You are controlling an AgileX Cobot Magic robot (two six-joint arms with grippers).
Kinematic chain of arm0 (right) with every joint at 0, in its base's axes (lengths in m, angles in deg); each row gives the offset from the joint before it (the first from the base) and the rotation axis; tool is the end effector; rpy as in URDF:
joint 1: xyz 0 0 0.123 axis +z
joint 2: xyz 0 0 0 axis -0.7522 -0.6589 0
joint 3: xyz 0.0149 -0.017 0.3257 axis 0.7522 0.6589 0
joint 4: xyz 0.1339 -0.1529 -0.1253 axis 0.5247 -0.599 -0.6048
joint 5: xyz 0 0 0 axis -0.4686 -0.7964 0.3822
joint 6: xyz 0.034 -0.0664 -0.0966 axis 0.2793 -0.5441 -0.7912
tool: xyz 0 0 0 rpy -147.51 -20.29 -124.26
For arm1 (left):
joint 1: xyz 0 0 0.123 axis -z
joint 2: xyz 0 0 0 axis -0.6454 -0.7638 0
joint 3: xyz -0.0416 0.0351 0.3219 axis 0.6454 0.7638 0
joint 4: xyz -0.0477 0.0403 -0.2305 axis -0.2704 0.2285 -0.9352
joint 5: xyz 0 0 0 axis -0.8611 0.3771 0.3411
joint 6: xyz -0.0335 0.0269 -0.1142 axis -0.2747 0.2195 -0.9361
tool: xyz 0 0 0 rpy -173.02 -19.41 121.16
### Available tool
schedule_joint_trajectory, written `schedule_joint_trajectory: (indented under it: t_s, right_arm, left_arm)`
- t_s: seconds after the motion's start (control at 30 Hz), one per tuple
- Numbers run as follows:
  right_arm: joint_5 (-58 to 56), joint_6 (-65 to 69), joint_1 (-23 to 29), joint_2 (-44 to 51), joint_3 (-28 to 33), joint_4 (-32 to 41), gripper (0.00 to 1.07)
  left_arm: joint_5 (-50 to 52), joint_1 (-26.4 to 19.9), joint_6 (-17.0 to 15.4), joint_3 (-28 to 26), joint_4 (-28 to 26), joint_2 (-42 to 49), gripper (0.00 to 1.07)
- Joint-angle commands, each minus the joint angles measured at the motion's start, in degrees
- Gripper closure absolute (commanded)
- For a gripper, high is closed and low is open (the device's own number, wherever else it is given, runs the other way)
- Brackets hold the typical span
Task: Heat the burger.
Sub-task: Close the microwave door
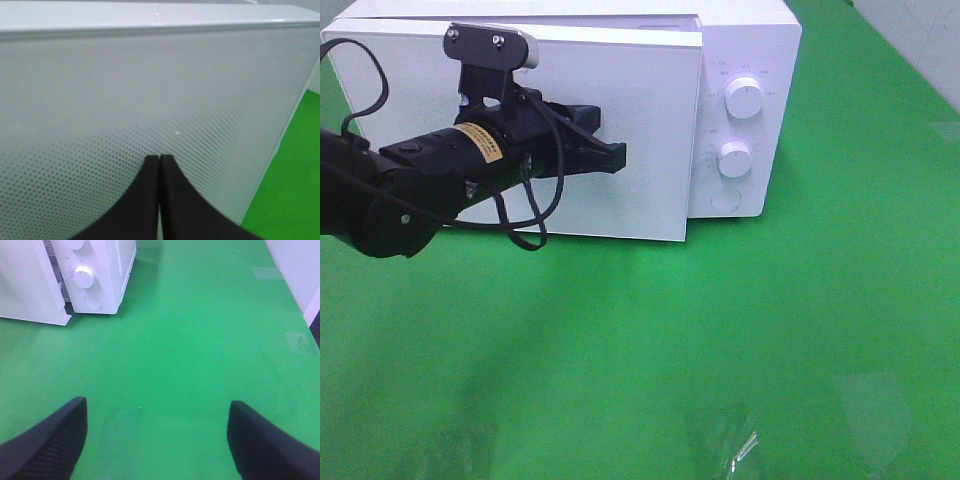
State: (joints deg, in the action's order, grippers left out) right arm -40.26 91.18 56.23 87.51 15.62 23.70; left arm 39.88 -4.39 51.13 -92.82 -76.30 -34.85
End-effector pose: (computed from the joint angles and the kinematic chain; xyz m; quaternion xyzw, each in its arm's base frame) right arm -0.0291 -0.0130 0.2653 -0.0143 0.8358 0.0176 0.5485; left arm 0.3426 -0.2442 0.2169 0.1862 0.7563 -0.2223 0.5865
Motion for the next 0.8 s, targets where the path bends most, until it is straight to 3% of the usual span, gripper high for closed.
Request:
schedule_joint_trajectory:
  t_s: [0.03, 0.53, 0.8]
  right_arm:
    - [0.7, -0.6, -0.2, 1.3, 0.2, 0.1, 0.32]
    - [0.7, -0.6, -0.2, 1.3, 0.2, 0.1, 0.32]
    - [0.7, -0.6, -0.2, 1.3, 0.2, 0.1, 0.32]
  left_arm:
    - [-2.3, 0.3, 0.3, -3.8, -1.0, -1.4, 1.07]
    - [-9.6, 0.3, 0.3, -14.6, -2.3, -5.7, 1.07]
    - [-11.4, 0.3, 0.7, -16.6, -2.5, -6.8, 1.07]
